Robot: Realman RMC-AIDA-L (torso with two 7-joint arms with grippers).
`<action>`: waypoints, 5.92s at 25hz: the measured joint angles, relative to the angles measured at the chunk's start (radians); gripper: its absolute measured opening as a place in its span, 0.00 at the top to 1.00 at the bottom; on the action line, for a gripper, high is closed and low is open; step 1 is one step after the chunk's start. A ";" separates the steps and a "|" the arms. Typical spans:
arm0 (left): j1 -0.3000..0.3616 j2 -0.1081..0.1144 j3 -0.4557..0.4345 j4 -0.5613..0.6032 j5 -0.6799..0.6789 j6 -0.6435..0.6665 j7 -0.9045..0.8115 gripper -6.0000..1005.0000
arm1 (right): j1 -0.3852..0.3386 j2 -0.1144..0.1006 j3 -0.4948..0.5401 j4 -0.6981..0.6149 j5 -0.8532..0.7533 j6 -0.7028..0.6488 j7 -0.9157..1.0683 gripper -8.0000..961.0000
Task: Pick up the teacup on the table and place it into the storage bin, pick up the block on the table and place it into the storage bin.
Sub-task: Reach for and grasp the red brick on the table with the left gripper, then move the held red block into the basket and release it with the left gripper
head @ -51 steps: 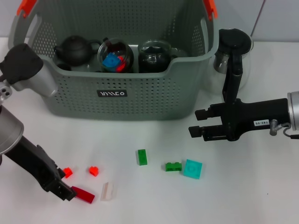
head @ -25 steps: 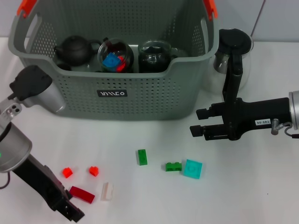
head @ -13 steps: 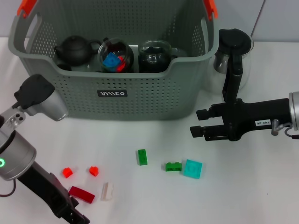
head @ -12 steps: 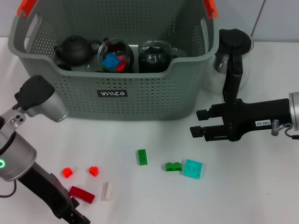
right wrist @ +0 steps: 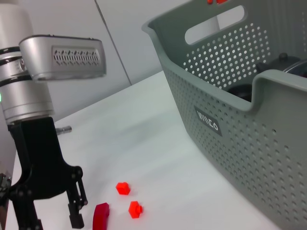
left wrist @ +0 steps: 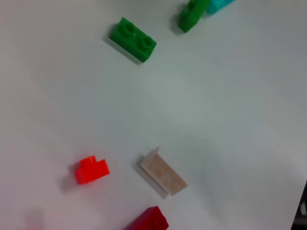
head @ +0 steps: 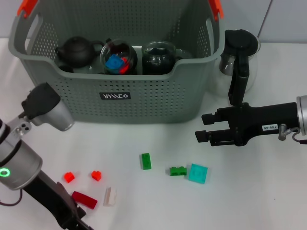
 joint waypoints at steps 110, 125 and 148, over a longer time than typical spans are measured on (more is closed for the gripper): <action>-0.052 0.002 0.139 0.041 0.126 -0.254 -0.046 0.53 | -0.021 -0.002 0.000 0.000 -0.002 0.013 -0.002 0.33; -0.079 0.006 0.138 -0.007 0.124 -0.266 -0.047 0.59 | -0.015 -0.002 0.000 -0.005 -0.002 0.018 -0.003 0.33; -0.181 0.093 -0.292 0.062 -0.216 0.147 0.092 0.81 | -0.016 -0.005 0.000 -0.006 -0.001 0.021 -0.003 0.33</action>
